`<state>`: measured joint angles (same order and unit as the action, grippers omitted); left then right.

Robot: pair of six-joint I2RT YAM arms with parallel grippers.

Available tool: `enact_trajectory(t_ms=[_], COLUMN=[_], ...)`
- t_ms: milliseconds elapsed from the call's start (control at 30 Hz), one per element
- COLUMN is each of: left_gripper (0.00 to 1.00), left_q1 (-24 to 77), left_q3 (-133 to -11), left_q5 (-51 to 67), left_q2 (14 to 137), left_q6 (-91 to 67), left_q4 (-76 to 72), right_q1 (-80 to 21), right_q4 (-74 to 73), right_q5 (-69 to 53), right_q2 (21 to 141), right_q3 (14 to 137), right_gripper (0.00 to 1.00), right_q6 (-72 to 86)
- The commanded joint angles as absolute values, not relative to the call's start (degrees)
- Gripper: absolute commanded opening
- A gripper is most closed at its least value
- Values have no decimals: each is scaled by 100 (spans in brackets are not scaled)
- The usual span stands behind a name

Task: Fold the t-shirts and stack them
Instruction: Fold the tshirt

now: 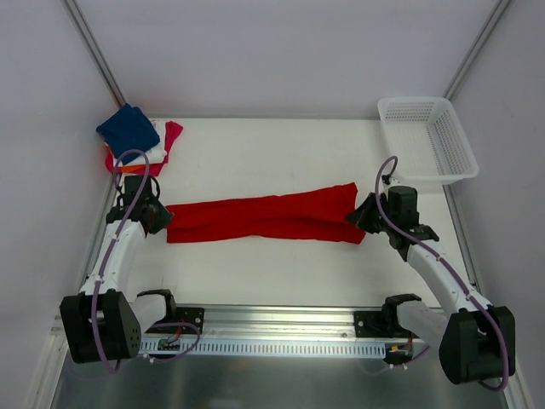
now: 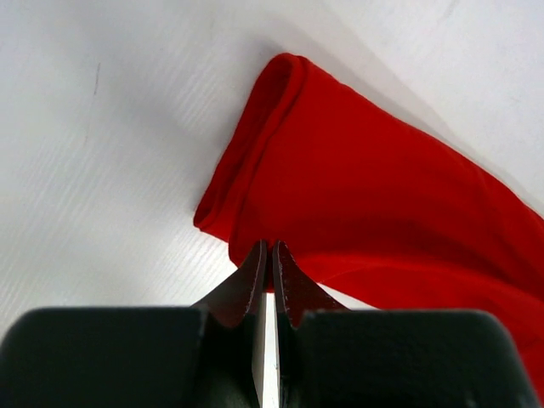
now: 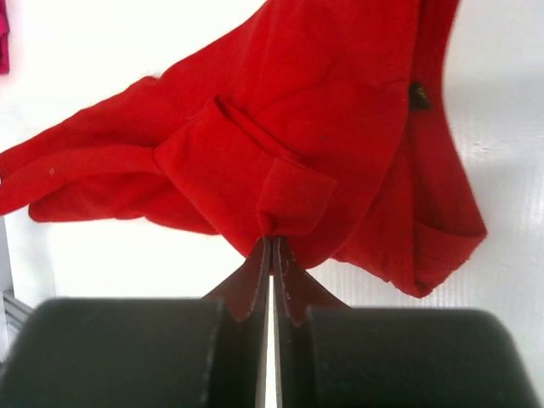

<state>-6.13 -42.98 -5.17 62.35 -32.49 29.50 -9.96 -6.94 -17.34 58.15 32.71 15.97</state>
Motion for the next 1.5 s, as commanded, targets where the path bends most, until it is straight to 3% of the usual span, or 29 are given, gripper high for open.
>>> enact_trajectory(t_ms=[0, 367, 1267, 1333, 1367, 1400, 1467], left_gripper=[0, 0, 0, 0, 2, 10, 29], left_q1=[-756, -1265, -1310, -1310, -1310, -1310, -1310], left_q3=[-4131, -3744, -3384, -3401, -3410, -3410, -3393], left_q5=[-659, -536, -396, -396, -396, -396, -404], left_q2=[6074, 6152, 7040, 7075, 7075, 7075, 7049], left_q6=[-3278, -3313, -3278, -3261, -3261, -3261, -3261], left_q4=[2953, 2620, 2013, 2013, 1995, 2013, 2004], right_q1=[-835, -527, -501, -501, -501, -501, -501], right_q4=[-694, -694, -694, -721, -747, -764, -773], right_q5=[-1468, -1362, -1345, -1327, -1318, -1310, -1292], right_q2=[5643, 5713, 5704, 5739, 5748, 5757, 5731], right_q3=[3199, 3068, 2452, 2461, 2461, 2470, 2470], right_gripper=[0, 0, 0, 6, 10, 20, 29], right_q6=[1714, 1652, 1890, 1890, 1898, 1898, 1890])
